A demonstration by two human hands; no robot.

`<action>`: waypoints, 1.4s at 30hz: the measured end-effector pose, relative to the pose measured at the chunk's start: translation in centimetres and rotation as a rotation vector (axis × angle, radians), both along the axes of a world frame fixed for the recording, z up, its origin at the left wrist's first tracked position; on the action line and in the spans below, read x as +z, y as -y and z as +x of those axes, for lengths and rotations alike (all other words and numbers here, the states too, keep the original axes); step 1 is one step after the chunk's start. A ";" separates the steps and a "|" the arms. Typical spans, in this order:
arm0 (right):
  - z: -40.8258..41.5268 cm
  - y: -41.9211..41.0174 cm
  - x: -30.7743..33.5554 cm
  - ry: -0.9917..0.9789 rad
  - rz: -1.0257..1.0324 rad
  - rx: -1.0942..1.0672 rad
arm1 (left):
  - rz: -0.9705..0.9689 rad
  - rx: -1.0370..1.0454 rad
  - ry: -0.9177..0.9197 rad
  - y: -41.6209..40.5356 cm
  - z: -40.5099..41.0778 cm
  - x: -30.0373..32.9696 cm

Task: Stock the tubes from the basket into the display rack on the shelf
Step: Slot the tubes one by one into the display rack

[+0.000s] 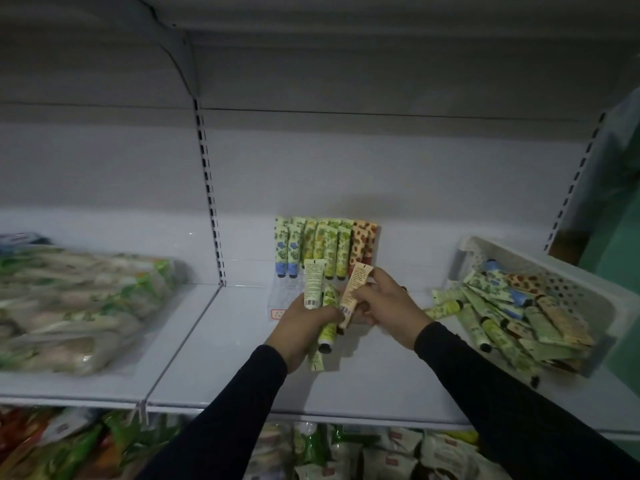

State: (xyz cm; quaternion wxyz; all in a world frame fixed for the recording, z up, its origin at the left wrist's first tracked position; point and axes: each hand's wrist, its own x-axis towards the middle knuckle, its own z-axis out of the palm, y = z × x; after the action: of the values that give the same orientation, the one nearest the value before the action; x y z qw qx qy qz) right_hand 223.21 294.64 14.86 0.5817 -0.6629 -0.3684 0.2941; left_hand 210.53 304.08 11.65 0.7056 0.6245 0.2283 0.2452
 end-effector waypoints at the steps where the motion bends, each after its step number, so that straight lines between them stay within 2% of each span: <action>1: 0.1 -0.2 0.0 -0.032 0.015 0.032 | -0.010 -0.007 0.004 -0.1 -0.2 0.0; 4: 0.2 -0.6 0.0 -0.059 0.058 0.111 | 0.007 -0.006 -0.004 -0.6 -0.7 0.1; 10: 1.0 -0.8 0.1 0.177 0.052 -0.120 | 0.061 0.059 -0.055 -1.5 -1.2 -0.6; 15: 2.2 -0.1 1.1 0.192 0.064 -0.183 | 0.146 0.192 -0.053 -2.2 -1.6 -1.7; 22: 5.9 0.6 3.1 0.508 0.045 -0.401 | 0.205 0.358 0.048 -2.3 -1.0 -2.5; 27: 8.2 -0.3 3.7 0.602 0.063 -0.428 | 0.193 0.450 0.088 -2.5 -0.6 -3.5; 42: 9.4 -4.8 3.4 0.954 -0.104 -0.337 | 0.120 0.407 0.112 -2.9 -0.4 -3.6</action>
State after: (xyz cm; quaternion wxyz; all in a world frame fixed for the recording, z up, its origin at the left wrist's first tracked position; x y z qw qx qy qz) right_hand 232.64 299.41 18.22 0.3541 -0.8017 -0.4660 -0.1213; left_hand 210.13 306.94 8.07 0.6147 0.5918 0.2952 0.4299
